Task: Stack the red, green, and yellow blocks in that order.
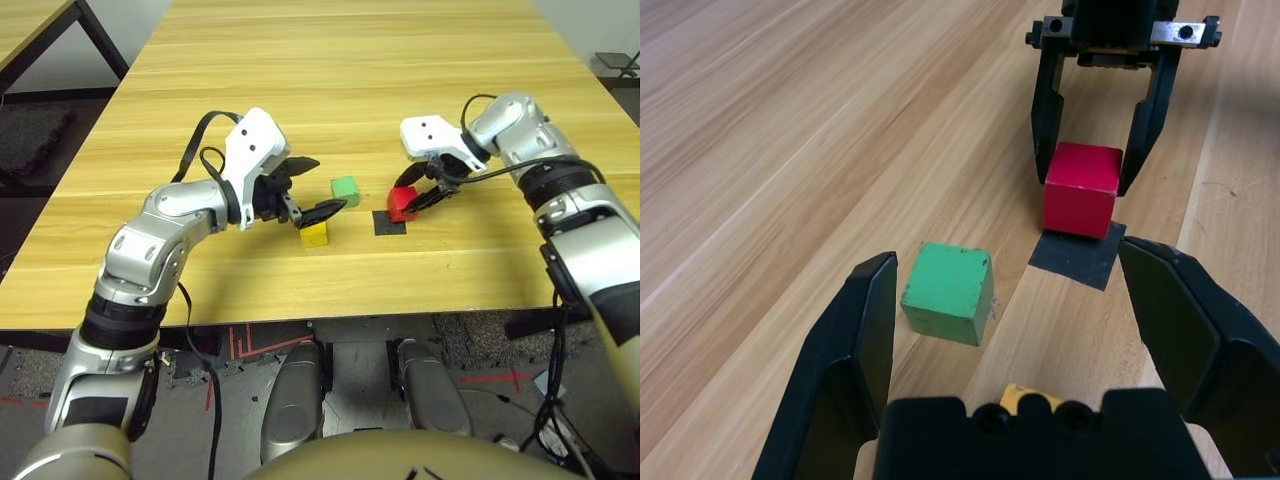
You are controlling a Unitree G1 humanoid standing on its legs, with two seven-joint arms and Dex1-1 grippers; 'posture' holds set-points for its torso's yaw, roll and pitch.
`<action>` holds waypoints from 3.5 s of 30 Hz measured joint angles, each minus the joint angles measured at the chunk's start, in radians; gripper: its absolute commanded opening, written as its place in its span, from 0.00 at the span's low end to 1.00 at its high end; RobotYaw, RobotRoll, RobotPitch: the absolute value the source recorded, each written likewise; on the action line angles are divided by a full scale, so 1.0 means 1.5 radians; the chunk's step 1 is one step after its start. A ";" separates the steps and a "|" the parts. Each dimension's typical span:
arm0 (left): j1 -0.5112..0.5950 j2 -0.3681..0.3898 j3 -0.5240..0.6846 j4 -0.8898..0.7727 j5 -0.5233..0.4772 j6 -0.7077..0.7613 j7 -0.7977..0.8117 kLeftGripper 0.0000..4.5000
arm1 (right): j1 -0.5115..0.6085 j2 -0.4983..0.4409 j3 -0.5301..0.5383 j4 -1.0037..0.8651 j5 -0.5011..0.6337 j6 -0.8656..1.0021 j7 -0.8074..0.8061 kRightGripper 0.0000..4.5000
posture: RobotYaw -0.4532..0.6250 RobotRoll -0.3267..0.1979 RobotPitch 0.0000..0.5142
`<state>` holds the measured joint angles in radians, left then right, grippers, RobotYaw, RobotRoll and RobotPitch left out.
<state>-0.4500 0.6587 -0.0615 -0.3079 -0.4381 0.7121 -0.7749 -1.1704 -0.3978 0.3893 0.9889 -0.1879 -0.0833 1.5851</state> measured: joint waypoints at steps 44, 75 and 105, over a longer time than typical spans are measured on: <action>-0.236 -0.046 -0.165 0.432 0.184 -0.224 -0.209 1.00 | 0.039 -0.232 -0.111 -0.022 0.166 0.039 0.010 0.99 | 0.60 0.48 0.18; -0.291 -0.178 -0.120 0.629 0.258 -0.296 -0.198 0.44 | 0.143 -0.232 -0.193 -0.175 0.193 0.162 -0.069 1.00 | 0.58 0.58 0.20; -0.283 -0.147 -0.200 0.196 0.190 0.157 -0.156 0.44 | 0.239 -0.232 -0.218 -0.255 0.297 0.166 0.014 1.00 | 0.56 0.69 0.26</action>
<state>-0.8752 0.4379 -0.3614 -0.0141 -0.1533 0.9479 -1.0082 -0.8118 -0.7455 0.0617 0.6062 0.2572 0.1657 1.6055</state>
